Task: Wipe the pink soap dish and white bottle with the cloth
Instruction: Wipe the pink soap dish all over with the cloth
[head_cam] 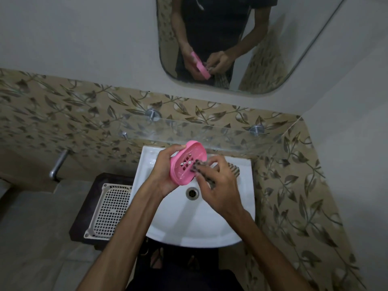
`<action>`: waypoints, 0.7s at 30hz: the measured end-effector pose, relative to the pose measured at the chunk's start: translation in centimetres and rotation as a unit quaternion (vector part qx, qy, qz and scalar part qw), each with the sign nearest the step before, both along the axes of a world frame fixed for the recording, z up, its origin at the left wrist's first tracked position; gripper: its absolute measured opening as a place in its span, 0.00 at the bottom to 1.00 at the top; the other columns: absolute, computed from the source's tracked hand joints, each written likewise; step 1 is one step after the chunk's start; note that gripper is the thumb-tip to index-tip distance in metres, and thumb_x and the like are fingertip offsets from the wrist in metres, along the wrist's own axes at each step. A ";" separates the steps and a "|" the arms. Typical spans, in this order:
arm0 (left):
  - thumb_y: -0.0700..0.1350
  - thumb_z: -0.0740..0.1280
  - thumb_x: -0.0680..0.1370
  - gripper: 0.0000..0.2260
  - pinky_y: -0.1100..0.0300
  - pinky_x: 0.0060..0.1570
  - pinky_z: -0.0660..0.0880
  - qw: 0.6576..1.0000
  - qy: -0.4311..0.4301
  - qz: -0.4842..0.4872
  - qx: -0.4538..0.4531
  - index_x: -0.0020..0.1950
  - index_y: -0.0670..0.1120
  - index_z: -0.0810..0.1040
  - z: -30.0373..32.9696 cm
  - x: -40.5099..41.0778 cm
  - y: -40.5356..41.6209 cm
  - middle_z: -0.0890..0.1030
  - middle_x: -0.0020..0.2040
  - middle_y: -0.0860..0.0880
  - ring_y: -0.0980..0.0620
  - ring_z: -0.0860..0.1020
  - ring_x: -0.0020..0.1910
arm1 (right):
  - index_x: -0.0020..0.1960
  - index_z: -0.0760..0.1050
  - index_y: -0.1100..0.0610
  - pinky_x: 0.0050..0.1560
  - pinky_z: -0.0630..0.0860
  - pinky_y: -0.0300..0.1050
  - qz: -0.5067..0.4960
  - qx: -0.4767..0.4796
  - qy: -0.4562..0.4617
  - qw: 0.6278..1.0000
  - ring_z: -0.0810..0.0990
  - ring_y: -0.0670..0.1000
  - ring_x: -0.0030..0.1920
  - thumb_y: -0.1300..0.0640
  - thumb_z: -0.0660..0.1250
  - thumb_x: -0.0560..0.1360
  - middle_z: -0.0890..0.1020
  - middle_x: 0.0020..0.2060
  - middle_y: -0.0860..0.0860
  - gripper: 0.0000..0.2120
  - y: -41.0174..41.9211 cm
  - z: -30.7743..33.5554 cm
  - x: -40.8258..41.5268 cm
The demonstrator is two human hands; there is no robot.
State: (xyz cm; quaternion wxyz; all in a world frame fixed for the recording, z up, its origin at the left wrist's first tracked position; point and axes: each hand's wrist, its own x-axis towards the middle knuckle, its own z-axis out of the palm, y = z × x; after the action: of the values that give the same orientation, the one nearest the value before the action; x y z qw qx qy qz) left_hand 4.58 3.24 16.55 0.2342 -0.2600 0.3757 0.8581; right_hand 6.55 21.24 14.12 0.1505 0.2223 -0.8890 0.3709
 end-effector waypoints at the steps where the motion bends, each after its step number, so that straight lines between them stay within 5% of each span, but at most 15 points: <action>1: 0.51 0.69 0.76 0.15 0.56 0.40 0.79 1.000 -0.001 -0.003 0.003 0.45 0.40 0.88 0.0 0.0 -0.2 0.84 0.45 0.40 0.45 0.83 0.37 | 0.60 0.86 0.57 0.38 0.76 0.40 0.008 -0.005 -0.001 1.000 0.76 0.48 0.37 0.61 0.74 0.77 0.78 0.51 0.55 0.12 0.1 -0.1 0.0; 7: 0.51 0.72 0.70 0.13 0.54 0.36 0.81 0.999 0.018 -0.021 0.017 0.43 0.41 0.88 0.4 -0.2 -0.5 0.84 0.42 0.41 0.44 0.83 0.36 | 0.60 0.85 0.58 0.51 0.81 0.37 -0.041 -0.048 0.016 0.998 0.83 0.47 0.48 0.62 0.77 0.73 0.85 0.52 0.53 0.15 -0.3 0.2 -1.0; 11: 0.51 0.73 0.70 0.14 0.54 0.37 0.81 1.000 0.016 -0.017 0.010 0.46 0.41 0.87 0.5 -0.6 -0.6 0.84 0.44 0.40 0.43 0.83 0.39 | 0.60 0.82 0.55 0.47 0.80 0.38 -0.078 -0.083 -0.030 0.993 0.81 0.43 0.44 0.58 0.79 0.73 0.85 0.50 0.49 0.17 -0.3 0.6 -1.5; 21: 0.48 0.70 0.75 0.11 0.56 0.40 0.80 0.999 0.024 -0.005 0.031 0.41 0.42 0.87 0.6 -0.8 -0.1 0.84 0.42 0.42 0.46 0.82 0.36 | 0.51 0.87 0.59 0.46 0.81 0.41 -0.021 -0.042 0.042 0.998 0.84 0.49 0.45 0.60 0.78 0.74 0.86 0.47 0.52 0.07 -1.3 0.7 -1.1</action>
State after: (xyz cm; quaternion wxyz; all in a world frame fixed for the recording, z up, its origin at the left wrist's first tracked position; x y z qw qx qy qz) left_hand 3.83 3.10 17.19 0.2378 -0.2302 0.3557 0.8740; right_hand 5.49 19.93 14.80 0.2048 0.2125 -0.8698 0.3954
